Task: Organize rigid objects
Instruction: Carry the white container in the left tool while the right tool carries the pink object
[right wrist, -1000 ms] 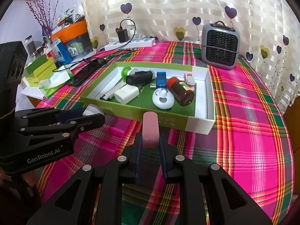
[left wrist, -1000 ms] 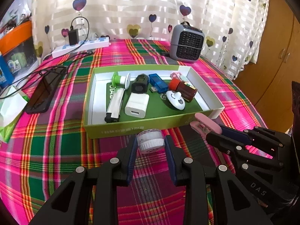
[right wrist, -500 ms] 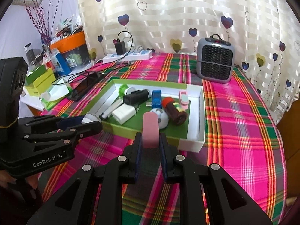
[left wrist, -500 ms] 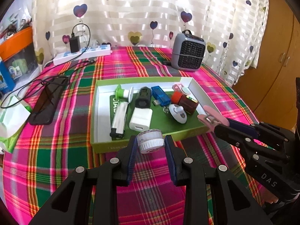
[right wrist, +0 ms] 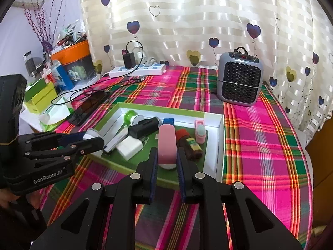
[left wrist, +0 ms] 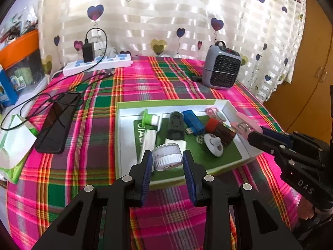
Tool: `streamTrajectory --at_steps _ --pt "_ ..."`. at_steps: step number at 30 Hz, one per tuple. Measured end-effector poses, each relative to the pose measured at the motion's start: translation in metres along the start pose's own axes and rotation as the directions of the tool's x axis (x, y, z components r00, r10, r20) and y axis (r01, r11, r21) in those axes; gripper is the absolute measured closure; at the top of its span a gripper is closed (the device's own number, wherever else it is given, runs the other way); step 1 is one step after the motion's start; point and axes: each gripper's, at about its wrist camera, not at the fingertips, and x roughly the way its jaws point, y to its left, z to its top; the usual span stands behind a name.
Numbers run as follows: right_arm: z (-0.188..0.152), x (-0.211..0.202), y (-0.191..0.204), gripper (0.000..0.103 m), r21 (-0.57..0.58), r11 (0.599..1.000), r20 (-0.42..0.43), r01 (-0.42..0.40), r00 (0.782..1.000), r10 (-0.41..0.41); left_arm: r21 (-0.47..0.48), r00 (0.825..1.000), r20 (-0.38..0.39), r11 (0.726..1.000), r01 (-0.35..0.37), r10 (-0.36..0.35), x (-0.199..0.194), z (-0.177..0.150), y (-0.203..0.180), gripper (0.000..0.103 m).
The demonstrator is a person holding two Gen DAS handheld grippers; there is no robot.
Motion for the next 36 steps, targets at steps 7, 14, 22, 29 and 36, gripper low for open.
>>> streamTrajectory --at_steps 7,14,22,29,36 --pt "0.01 0.017 -0.006 0.084 0.007 1.0 -0.018 0.004 1.0 -0.004 -0.009 1.0 -0.013 1.0 -0.005 0.005 0.015 0.009 0.008 0.074" --pt "0.018 0.036 -0.014 0.084 0.026 1.0 -0.042 0.007 0.999 -0.006 -0.014 1.0 -0.021 1.0 -0.016 0.016 0.029 0.017 0.015 0.074" --pt "0.026 0.057 -0.019 0.084 0.023 1.0 -0.066 0.007 0.998 -0.006 -0.03 0.999 -0.045 0.999 -0.031 0.03 0.046 0.019 0.023 0.074" --pt "0.028 0.075 -0.02 0.084 0.017 1.0 -0.094 0.026 0.995 -0.025 -0.037 0.997 -0.072 0.999 -0.035 0.032 0.059 0.017 0.027 0.074" --pt "0.03 0.083 -0.02 0.084 0.003 0.999 -0.095 0.042 0.995 -0.041 -0.035 0.997 -0.075 0.999 -0.03 0.027 0.064 0.018 0.027 0.074"
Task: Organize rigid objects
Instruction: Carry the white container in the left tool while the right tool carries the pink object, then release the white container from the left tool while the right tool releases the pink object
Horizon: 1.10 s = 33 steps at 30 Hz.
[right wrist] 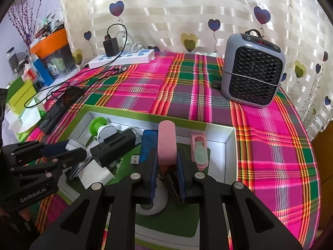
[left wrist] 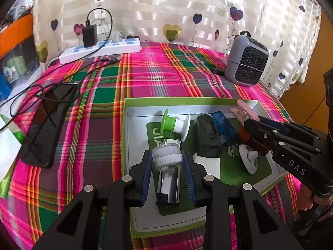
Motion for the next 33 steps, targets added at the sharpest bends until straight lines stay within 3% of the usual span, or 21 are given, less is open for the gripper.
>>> streamTrajectory --at_steps 33 --pt "-0.0003 0.0031 -0.0021 0.084 0.027 0.999 -0.006 -0.019 1.0 0.019 0.032 1.0 -0.021 0.999 -0.022 0.023 0.004 -0.001 -0.0072 0.07"
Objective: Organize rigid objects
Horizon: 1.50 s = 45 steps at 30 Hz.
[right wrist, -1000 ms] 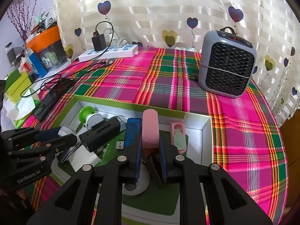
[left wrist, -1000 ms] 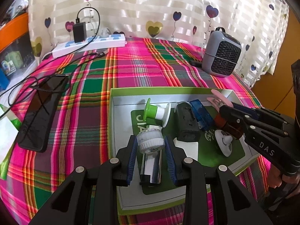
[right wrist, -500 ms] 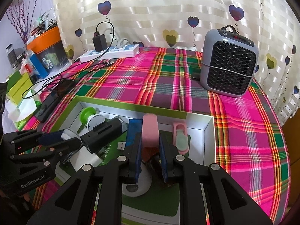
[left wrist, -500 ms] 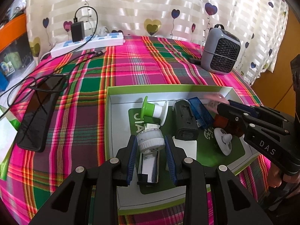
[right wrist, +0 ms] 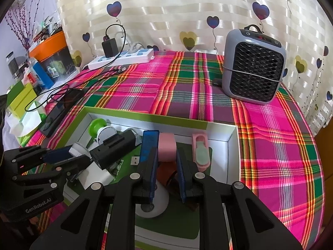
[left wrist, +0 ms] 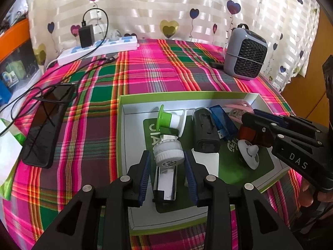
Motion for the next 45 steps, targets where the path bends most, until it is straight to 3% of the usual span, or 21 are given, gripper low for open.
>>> streamTrajectory --at_steps 16,33,37,45 --pt "-0.005 -0.017 0.004 0.068 0.015 1.0 0.035 -0.008 0.999 0.007 0.002 0.999 0.033 1.0 -0.017 0.017 -0.024 -0.008 -0.009 0.069" --pt "-0.035 -0.057 0.011 0.068 0.033 0.999 0.077 0.003 0.997 -0.006 0.007 0.997 0.062 0.999 -0.042 0.042 -0.063 -0.041 -0.03 0.069" --pt "-0.046 -0.067 0.015 0.068 0.037 0.999 0.086 0.015 0.996 -0.018 0.021 0.992 0.072 0.995 -0.102 0.1 -0.07 -0.057 -0.035 0.069" --pt "-0.076 -0.069 0.017 0.068 0.03 0.994 0.025 0.101 0.995 -0.101 0.009 0.996 0.012 0.996 -0.092 0.092 -0.065 -0.085 -0.039 0.069"
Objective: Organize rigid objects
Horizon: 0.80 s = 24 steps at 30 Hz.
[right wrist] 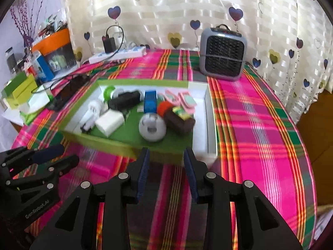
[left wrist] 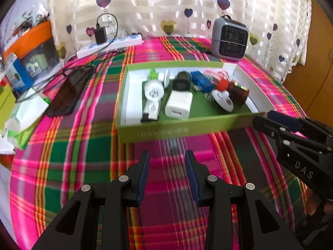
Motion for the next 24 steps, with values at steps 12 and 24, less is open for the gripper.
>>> streamTrajectory --at_steps 12,24 --pt "-0.032 -0.009 0.001 0.061 0.011 1.0 -0.033 0.028 0.999 -0.028 -0.04 0.999 -0.028 0.999 -0.026 0.025 -0.002 -0.024 -0.002 0.069" --pt "-0.05 -0.011 0.002 0.057 0.03 0.997 -0.066 0.071 0.995 -0.069 -0.02 0.999 -0.011 0.999 -0.047 0.047 -0.008 -0.034 -0.015 0.069"
